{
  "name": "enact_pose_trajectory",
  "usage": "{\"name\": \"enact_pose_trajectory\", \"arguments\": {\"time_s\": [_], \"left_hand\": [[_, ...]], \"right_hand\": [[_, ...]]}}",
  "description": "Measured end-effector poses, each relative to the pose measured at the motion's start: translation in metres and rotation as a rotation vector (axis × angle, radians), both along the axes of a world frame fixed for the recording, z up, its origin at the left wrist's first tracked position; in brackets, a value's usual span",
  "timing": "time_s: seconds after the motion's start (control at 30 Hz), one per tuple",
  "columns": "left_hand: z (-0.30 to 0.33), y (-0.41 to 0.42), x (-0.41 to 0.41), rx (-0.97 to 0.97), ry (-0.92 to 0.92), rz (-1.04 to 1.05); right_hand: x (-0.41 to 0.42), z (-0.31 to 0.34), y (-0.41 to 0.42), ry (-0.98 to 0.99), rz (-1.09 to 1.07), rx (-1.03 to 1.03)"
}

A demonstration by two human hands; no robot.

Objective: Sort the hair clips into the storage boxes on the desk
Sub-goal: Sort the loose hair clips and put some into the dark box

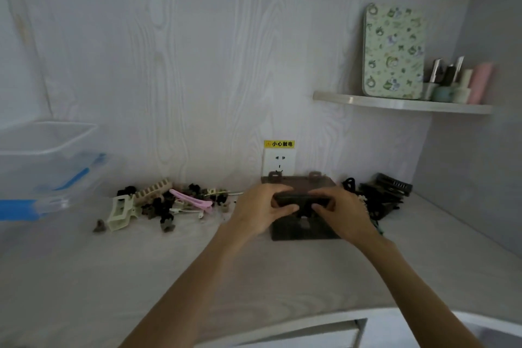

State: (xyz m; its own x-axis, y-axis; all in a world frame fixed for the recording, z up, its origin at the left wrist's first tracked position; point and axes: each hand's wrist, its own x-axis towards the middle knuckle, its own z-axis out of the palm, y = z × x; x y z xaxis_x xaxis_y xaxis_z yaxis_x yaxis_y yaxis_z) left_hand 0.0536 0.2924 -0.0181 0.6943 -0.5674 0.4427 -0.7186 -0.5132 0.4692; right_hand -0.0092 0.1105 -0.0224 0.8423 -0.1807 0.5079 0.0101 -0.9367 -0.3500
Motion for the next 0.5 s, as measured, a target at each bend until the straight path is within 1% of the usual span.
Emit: {"name": "enact_pose_trajectory", "arguments": {"time_s": [0.07,0.17,0.23,0.3,0.37,0.43,0.5], "left_hand": [[-0.001,0.013,0.003,-0.034,-0.045,0.066],[-0.004,0.038,0.003,-0.163,-0.126,0.156],[-0.011,0.066,0.006,-0.249,-0.179,0.297],[-0.02,0.097,0.01,-0.298,-0.204,0.45],[-0.026,0.13,0.016,-0.28,-0.208,0.614],[-0.031,0.161,0.024,-0.224,-0.17,0.757],[-0.038,0.184,0.032,-0.134,-0.125,0.806]], "right_hand": [[0.001,0.002,0.005,-0.033,-0.008,0.028],[0.002,0.006,0.024,-0.131,0.019,0.073],[0.007,0.009,0.048,-0.12,0.088,0.093],[0.013,0.009,0.075,-0.059,0.168,0.091],[0.022,0.005,0.106,-0.017,0.246,0.091],[0.035,-0.002,0.138,0.014,0.319,0.068],[0.051,-0.013,0.167,0.052,0.352,0.039]]}}
